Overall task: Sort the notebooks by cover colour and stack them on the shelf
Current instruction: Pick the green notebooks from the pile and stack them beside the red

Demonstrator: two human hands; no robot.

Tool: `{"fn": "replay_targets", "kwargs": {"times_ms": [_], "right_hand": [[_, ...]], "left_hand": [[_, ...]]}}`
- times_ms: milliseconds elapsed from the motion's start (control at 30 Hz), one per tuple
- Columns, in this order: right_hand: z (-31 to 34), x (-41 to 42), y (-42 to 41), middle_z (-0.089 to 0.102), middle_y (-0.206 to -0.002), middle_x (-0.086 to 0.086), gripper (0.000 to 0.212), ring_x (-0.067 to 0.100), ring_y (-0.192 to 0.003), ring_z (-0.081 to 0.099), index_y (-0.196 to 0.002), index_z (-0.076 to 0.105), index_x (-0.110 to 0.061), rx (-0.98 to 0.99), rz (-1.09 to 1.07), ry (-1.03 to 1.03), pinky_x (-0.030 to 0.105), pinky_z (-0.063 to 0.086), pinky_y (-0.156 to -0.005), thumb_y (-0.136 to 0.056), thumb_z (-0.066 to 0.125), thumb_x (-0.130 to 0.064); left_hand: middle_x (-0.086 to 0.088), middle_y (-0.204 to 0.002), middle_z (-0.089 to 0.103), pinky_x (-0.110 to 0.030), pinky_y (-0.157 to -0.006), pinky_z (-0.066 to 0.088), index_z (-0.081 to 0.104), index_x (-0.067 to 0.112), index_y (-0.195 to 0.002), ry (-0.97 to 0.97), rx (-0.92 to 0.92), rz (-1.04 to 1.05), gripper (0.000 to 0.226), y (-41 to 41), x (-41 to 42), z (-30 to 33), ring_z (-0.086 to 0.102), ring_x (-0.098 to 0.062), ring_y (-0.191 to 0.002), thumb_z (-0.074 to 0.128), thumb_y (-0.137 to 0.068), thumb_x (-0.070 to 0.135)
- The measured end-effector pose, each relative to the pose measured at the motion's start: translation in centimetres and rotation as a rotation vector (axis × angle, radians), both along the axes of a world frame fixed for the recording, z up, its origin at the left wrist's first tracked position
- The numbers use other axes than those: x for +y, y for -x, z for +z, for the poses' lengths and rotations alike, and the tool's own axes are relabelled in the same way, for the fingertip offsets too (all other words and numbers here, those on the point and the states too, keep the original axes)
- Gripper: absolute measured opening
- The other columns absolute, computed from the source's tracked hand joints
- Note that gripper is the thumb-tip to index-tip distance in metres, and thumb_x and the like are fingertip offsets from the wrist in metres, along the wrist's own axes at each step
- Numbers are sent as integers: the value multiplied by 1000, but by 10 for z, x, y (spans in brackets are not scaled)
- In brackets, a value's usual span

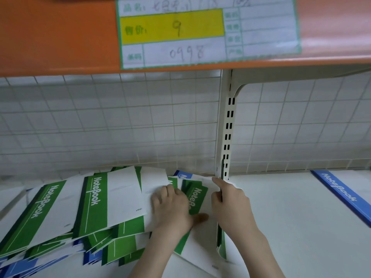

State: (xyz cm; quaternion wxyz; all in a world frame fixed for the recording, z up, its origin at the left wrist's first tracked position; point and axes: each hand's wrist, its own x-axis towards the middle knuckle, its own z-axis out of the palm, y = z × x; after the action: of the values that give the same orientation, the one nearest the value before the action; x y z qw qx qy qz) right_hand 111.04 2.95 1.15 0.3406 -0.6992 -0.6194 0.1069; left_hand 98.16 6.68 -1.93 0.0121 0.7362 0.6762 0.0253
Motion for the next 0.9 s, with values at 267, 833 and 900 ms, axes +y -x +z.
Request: {"fn": "replay_targets", "kwargs": {"times_ms": [267, 833, 900], "right_hand": [[5, 2, -9, 60, -82, 5, 38, 24, -79, 48, -113, 60, -13, -37, -32, -64, 31, 32, -63, -82, 38, -7], [0, -3, 9, 58, -86, -6, 45, 20, -85, 57, -139, 36, -30, 96, 151, -80, 33, 47, -71, -94, 38, -23], [-1, -3, 13, 61, -100, -6, 60, 19, -96, 58, -144, 29, -28, 101, 128, -55, 30, 46, -72, -91, 40, -54]], "left_hand": [[-7, -127, 40, -30, -94, 33, 34, 8, -127, -27, -70, 100, 86, -29, 8, 3, 36, -23, -118, 68, -69, 62], [12, -101, 69, -18, -73, 49, 60, 44, -102, 181, -1255, -153, 26, -15, 11, 12, 63, 2, -91, 42, -99, 26], [14, -102, 71, -14, -76, 50, 65, 49, -100, 301, -1337, -221, 30, -13, 6, 5, 65, 1, -93, 35, -99, 48]]}}
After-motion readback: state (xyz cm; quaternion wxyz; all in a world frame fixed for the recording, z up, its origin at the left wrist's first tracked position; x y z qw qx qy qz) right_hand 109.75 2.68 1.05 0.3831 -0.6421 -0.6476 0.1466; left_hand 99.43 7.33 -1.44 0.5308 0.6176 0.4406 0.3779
